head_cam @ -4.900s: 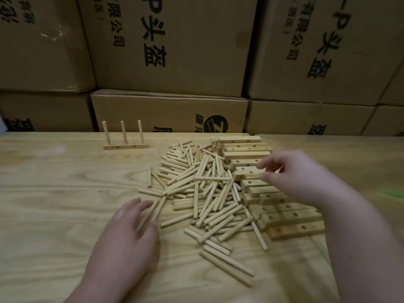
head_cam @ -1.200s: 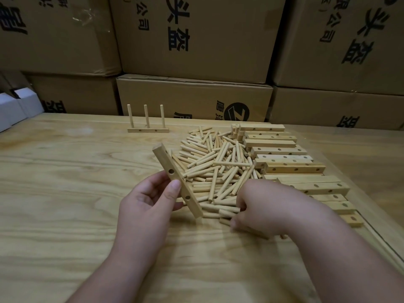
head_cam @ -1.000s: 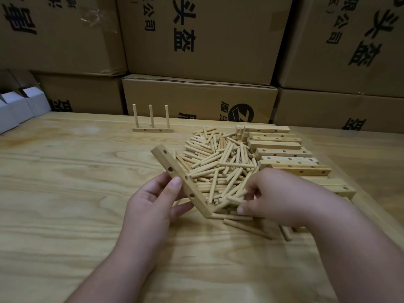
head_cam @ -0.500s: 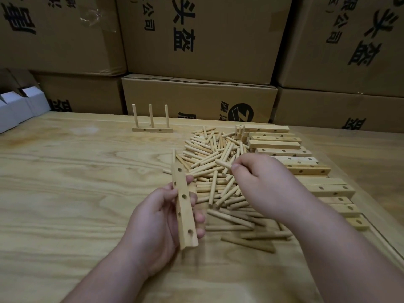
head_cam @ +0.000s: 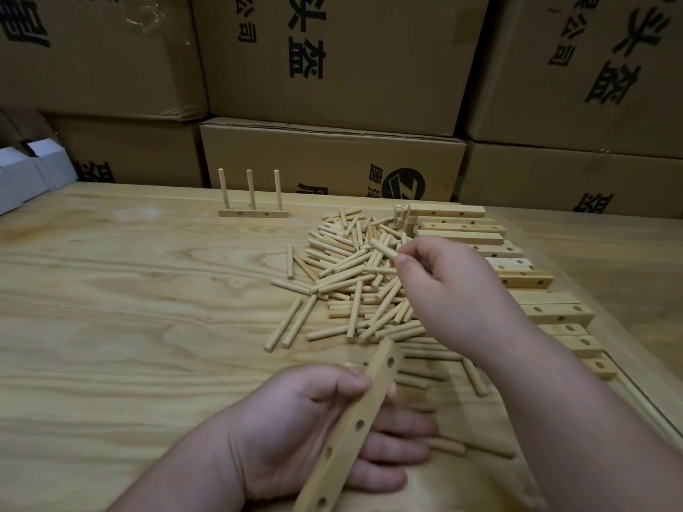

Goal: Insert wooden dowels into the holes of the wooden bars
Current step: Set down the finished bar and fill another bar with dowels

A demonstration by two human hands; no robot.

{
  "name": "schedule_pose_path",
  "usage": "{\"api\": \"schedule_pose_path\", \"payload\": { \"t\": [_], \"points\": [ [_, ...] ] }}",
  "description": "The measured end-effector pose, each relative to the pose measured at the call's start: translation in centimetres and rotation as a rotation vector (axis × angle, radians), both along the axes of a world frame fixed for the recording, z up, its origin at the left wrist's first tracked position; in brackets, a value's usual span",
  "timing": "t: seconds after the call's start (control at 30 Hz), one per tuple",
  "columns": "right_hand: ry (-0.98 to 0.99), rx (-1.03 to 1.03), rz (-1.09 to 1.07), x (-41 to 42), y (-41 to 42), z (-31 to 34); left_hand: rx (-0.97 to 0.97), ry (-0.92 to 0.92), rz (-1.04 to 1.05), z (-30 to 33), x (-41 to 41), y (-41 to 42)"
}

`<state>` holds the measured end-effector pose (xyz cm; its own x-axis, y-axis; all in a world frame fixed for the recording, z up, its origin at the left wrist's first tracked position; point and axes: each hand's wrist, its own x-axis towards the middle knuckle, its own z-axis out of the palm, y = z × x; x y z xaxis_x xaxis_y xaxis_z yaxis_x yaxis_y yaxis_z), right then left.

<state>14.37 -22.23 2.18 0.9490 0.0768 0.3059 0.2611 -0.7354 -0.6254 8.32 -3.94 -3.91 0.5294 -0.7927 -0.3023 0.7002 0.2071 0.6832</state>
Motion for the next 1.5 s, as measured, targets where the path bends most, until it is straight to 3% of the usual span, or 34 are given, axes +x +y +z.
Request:
{"api": "schedule_pose_path", "payload": {
  "t": [0.17,0.33,0.5,0.6,0.73,0.97,1.17,1.33,1.5],
  "points": [
    [-0.004,0.042,-0.011,0.0,-0.2,0.1,0.032,0.011,0.317,0.0,0.7,-0.4],
    [-0.012,0.161,0.009,0.1,0.8,-1.3,-0.024,-0.046,0.399,0.0,0.9,-0.3],
    [0.096,0.244,0.073,-0.3,1.9,-2.7,-0.010,-0.097,0.726,0.2,1.8,0.3],
    [0.152,0.263,0.136,-0.4,2.1,-2.8,0.013,-0.073,0.778,0.3,2.0,0.5],
    [0.316,0.450,0.211,-0.8,2.6,-2.7,0.039,-0.082,0.789,0.2,2.0,0.2],
    [0.175,0.229,0.208,-1.0,2.6,-2.7,0.085,-0.143,0.776,0.1,1.8,0.3],
    [0.197,0.044,0.230,-1.4,1.5,-0.4,0.164,-0.204,0.734,-0.1,1.7,0.6],
    [0.138,-0.227,0.266,-2.1,1.2,1.2,0.298,-0.347,0.710,-0.6,1.5,0.4],
    [0.029,-0.350,0.228,-3.1,2.2,1.3,0.410,-0.405,0.702,-0.9,1.5,0.2]
  ]
}}
